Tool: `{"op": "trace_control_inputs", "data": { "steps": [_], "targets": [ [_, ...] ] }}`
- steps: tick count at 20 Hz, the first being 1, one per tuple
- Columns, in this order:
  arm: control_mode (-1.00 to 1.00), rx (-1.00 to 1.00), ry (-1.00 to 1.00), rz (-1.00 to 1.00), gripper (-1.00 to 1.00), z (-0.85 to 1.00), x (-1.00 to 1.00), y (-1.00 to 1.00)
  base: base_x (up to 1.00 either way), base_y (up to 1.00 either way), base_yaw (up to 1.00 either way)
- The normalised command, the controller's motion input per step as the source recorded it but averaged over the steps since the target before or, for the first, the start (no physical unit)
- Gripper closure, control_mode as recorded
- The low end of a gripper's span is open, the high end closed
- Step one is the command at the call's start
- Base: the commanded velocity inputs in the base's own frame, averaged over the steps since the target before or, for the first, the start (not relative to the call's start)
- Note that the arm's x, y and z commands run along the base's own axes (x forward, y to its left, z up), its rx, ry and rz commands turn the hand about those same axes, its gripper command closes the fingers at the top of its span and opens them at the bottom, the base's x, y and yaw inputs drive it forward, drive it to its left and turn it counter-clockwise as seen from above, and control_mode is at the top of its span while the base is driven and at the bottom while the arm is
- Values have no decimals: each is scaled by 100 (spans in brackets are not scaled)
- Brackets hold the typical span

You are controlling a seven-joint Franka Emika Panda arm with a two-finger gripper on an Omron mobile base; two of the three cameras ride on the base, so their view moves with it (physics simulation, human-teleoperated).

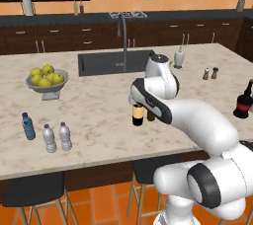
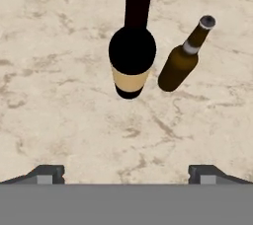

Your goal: Move the plastic bottles in the middle to the plastics group, and the glass bottles in the middle to the glass group.

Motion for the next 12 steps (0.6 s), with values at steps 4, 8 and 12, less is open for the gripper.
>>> {"op": "trace_control_inputs", "data": {
  "steps": [4, 8, 12],
  "targets": [
    [-100, 3, -4, 0, -100, 2, 44, -1, 0, 0, 0],
    [-100, 5, -16, 0, -100, 26, 2, -8, 0, 0, 0],
    [-100, 0, -1, 0, -100, 0, 29, 0, 0, 0, 0]
  ]
}}
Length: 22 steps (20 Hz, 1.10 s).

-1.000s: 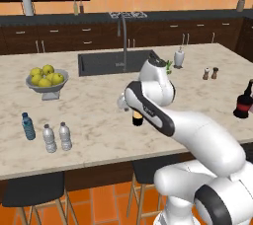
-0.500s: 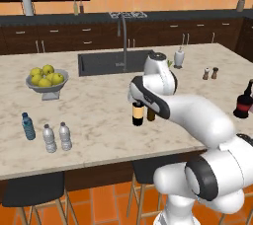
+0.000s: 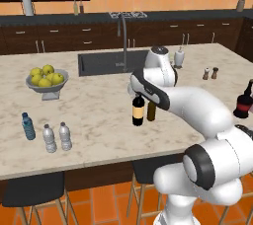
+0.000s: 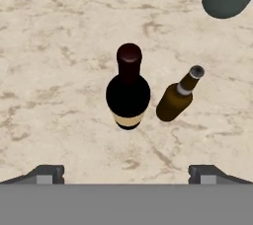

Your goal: Move the plastic bottles in the middle to the plastics group, and the glass bottles in the middle to the glass group.

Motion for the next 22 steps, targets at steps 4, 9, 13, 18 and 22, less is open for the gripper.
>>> {"op": "trace_control_inputs", "data": {
  "steps": [4, 9, 13, 18, 22],
  "targets": [
    [-100, 0, 0, 0, -100, -3, 24, 0, 0, 0, 0],
    [-100, 0, 0, 0, -100, -10, 40, 0, 0, 0, 0],
    [-100, 0, -3, 0, -100, -29, 3, 0, 0, 0, 0],
    [-100, 0, -5, 0, -100, -25, 2, 0, 0, 0, 0],
    [-100, 0, -7, 0, -100, -11, 16, 0, 0, 0, 0]
  ]
}}
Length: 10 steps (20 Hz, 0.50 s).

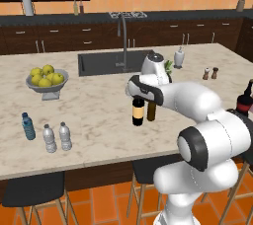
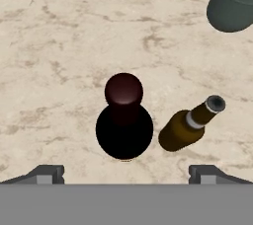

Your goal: Move the plastic bottles in the middle to the plastics group, and the glass bottles in the middle to the glass group.

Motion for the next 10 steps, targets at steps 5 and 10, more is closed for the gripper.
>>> {"op": "trace_control_inputs", "data": {
  "steps": [5, 10],
  "targets": [
    [-100, 0, -3, 0, -100, -6, 33, 0, 0, 0, 0],
    [-100, 0, 1, 0, -100, 0, 34, 0, 0, 0, 0]
  ]
}}
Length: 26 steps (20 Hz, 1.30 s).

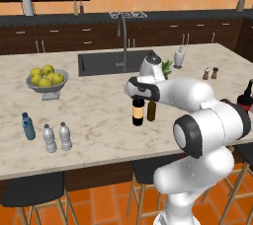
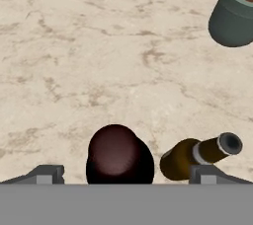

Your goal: Move the plastic bottles in the middle to the plastics group, and the glass bottles in the middle to the glass group.

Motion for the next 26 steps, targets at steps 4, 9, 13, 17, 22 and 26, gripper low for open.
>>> {"op": "trace_control_inputs", "data": {
  "steps": [4, 9, 13, 17, 22, 26],
  "targets": [
    [-100, 0, 0, 1, -100, 0, 2, 0, 0, 0, 0],
    [-100, 0, 0, 3, -100, -7, -2, 0, 0, 0, 0],
    [-100, 0, 0, 4, -100, -15, 0, 0, 0, 0, 0],
    [-100, 0, 0, 2, -100, -11, 0, 0, 0, 0, 0],
    [-100, 0, 0, 0, -100, -5, 0, 0, 0, 0, 0],
    [-100, 0, 0, 0, 100, 0, 0, 1, 0, 0, 0]
  ]
}}
